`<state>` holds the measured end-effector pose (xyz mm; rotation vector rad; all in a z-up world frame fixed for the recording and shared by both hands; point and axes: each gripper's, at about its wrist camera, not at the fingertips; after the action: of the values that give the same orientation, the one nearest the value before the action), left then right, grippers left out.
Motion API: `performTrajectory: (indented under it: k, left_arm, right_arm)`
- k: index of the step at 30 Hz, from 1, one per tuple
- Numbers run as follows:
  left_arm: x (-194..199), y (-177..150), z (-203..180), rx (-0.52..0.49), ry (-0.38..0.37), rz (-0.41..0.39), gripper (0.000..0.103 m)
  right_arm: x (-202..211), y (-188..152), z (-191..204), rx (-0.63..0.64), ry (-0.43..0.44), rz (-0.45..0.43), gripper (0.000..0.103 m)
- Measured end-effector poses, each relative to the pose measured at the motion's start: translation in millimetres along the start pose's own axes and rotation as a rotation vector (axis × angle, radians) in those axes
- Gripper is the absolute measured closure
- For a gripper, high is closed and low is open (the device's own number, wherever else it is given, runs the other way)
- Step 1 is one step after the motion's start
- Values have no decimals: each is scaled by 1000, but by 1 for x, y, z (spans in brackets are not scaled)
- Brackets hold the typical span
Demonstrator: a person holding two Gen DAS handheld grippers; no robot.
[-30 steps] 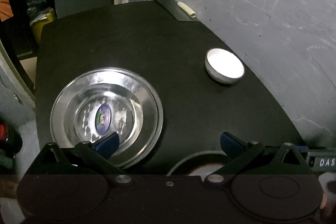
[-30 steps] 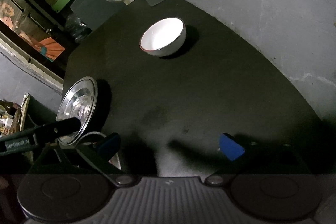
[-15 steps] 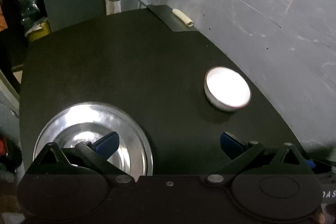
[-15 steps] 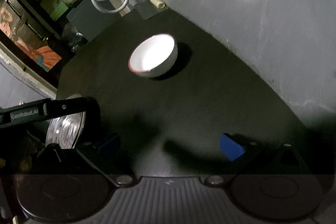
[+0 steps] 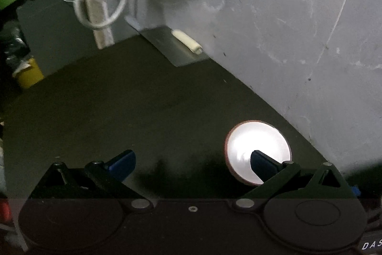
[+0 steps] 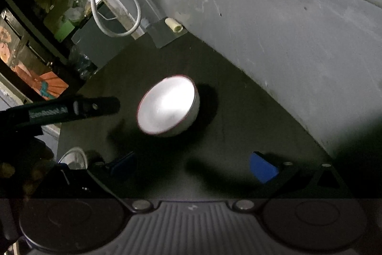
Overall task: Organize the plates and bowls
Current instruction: 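Move both grippers to the second red-rimmed white bowl, then grasp the second white bowl rim with both grippers and lift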
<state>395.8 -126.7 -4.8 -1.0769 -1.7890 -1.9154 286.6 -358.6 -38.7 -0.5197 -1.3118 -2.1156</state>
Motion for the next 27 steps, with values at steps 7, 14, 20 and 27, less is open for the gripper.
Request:
performTrajectory:
  k: [7,14,20,27]
  left_arm:
    - [-31,6,-11,-56,-2,66,2]
    - [-44,4,-7,-2,-27,103,26]
    - [-49,3,-6,49,-67,113,56]
    - [-53,0,-14,50,-131,127,75]
  right_arm:
    - [-19,14,-1,-11,-19,-51,5]
    - [-36,17,5,20,-22,-30,19]
    - [-40,18,6,25,-11,-24,31]
    - [-46,20,7,26,11,1,60]
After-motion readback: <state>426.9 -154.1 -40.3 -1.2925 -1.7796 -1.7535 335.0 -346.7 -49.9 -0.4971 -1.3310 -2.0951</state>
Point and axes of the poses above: each gripper's, at about its wrist camera, not at the fingertips, and x roughly against the way its jaws point, z to its left, y to its top, and after that the axes turned 9 degrees about -z, right-handed
